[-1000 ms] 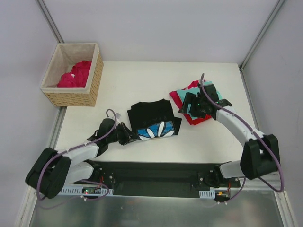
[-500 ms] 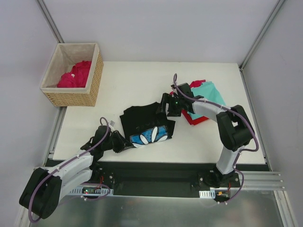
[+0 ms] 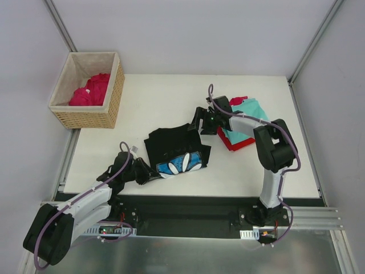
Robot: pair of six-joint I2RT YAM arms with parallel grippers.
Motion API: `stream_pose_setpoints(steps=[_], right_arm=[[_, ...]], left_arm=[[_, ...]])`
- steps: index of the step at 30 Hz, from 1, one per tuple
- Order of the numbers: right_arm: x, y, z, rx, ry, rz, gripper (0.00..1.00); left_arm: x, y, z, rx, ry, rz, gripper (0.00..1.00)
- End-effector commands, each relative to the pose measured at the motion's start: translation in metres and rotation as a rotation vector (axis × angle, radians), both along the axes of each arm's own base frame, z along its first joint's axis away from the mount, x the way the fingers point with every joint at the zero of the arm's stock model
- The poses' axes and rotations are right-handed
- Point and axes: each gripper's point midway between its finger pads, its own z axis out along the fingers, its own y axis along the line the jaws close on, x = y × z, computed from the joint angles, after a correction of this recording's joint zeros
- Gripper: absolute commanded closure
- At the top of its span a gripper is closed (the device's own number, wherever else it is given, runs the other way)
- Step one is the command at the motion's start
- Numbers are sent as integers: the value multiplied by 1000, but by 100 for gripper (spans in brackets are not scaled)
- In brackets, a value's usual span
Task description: Fold and stack the t-shirts
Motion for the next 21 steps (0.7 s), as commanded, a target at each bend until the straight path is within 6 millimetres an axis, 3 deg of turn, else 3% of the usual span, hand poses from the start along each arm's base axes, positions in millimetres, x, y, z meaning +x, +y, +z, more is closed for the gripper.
stream_pose_setpoints(steps=[1,9,14,21], right_arm=[[28,1,6,21,-52,9,16],[36,10,-10,31,-12,23,18],[21,22,-23,43,26,49,20],[4,35,-24,47,21,80,21]], left_arm=[[-7,4,-8,5,45,10,100],[-9,6,-9,-10,52,20,100],[-8,8,-9,-15,56,28,100],[-6,10,-11,-10,65,31,100]])
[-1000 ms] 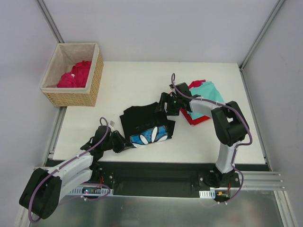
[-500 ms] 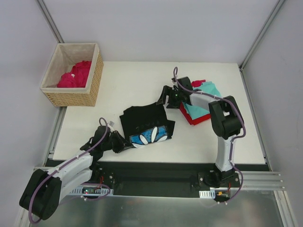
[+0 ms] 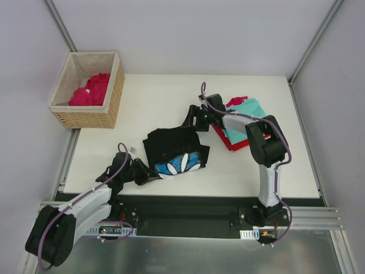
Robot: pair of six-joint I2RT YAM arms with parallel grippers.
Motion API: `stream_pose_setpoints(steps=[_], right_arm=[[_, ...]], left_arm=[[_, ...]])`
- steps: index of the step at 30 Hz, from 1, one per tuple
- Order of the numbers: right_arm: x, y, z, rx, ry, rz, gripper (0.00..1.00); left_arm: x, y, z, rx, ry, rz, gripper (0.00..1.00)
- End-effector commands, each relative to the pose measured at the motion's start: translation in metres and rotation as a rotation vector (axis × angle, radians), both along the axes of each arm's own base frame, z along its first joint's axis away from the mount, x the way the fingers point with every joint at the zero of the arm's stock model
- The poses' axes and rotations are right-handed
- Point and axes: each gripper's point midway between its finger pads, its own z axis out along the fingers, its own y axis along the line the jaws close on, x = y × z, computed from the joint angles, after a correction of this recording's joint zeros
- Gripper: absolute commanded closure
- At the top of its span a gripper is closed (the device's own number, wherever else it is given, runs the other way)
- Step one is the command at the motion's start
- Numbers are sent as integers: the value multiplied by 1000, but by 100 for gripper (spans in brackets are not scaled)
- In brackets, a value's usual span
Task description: Fold and stack the t-shirts
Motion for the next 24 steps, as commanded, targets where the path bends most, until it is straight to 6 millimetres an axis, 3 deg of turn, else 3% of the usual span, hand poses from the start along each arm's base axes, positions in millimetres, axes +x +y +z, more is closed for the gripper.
stream_pose_setpoints(steps=[1,10,13,16,17,20,24], right_arm=[[-22,2,-18,-26,56,26,21],[-37,-7,-20,-47,62,21,25],[-40,-9,-20,-51,65,23,31],[-40,-9,-19,-53,65,18,56],[-39,-10,-20,-54,66,17,70],[-39,-10,-22,-61,76,9,99],[-38,-7,-14,-68,48,7,99]], left_arm=[[-5,5,-9,12,42,7,100],[-2,9,-9,0,42,21,100],[-1,10,-9,2,42,25,100],[0,10,-8,0,41,23,100],[0,11,-9,0,44,25,100],[1,12,-9,1,43,30,100],[4,13,-8,14,35,29,100]])
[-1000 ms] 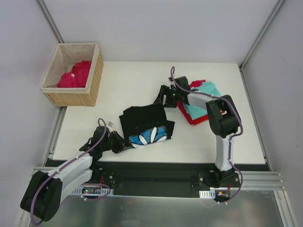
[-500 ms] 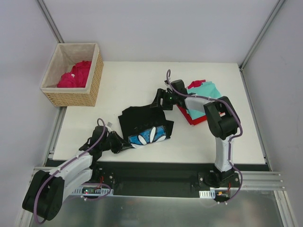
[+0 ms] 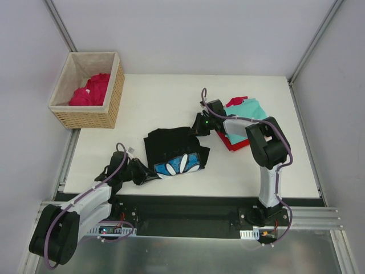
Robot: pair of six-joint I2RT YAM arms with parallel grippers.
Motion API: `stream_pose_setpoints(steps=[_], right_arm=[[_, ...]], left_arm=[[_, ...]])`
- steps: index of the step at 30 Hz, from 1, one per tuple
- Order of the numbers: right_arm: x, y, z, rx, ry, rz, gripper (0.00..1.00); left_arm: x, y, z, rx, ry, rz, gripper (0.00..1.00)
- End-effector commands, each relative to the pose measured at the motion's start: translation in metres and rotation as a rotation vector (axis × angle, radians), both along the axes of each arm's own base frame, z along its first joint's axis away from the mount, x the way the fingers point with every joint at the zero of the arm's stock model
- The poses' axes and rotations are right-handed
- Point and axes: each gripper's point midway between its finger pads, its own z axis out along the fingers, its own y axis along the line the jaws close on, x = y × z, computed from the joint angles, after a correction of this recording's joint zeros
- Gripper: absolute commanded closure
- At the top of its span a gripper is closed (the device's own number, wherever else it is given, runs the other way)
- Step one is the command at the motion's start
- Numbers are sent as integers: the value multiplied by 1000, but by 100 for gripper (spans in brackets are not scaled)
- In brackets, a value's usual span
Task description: Fold and stack the t-shirts
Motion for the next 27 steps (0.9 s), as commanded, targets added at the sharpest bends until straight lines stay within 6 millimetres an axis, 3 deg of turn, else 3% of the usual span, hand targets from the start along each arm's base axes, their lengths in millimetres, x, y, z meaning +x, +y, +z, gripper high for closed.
stream_pose_setpoints(steps=[1,5,11,13,17,21,25,26,27], right_arm=[[-13,1,7,-35,8,15,99],[-8,5,37,-11,-58,20,99],[-8,5,100,-7,-153,30,99],[-5,5,123,-1,-193,25,99],[-4,-7,166,-25,-266,1,99],[1,-17,202,-23,-331,-31,99],[5,-30,233,-19,-377,-66,99],[10,-38,242,-23,-393,-90,99],[11,-43,247,-26,-402,-100,99]], left_arm=[[4,6,-6,43,-3,5,100],[16,1,10,36,-55,-24,100],[53,-11,71,-1,-208,-50,100],[59,-14,83,-8,-224,-57,100],[79,-21,124,-31,-313,-61,100],[92,-30,152,-52,-358,-74,100],[102,-46,184,-66,-421,-101,100],[105,-55,201,-82,-452,-119,100],[111,-60,202,-74,-446,-124,100]])
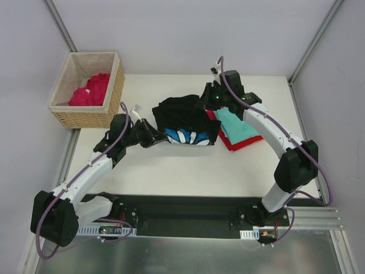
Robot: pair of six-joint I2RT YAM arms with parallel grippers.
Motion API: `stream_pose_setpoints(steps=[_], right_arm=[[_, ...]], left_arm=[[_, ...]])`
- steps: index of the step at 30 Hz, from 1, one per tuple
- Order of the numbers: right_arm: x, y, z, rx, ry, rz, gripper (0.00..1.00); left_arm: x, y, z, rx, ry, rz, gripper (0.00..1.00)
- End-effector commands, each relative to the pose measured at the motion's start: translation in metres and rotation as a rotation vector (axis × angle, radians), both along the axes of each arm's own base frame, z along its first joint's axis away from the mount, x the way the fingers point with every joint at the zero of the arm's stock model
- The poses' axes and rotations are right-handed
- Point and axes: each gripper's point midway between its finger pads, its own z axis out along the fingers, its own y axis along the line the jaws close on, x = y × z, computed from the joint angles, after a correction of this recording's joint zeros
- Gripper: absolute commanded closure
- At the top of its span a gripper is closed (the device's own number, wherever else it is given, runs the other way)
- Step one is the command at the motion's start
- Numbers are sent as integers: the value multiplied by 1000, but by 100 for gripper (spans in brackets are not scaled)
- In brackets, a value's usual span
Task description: Fold and stack the t-shirts
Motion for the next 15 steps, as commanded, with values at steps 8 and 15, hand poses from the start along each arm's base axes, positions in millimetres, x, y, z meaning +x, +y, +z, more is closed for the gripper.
stream_pose_setpoints(steps=[8,15], right_arm=[[29,-103,100,61,-122,-219,99],[56,-168,123,103,-111,-343,99]], left_arm=[[52,-87,81,-41,-162,-134,100],[69,-152,94,-69,-188,-233,100]])
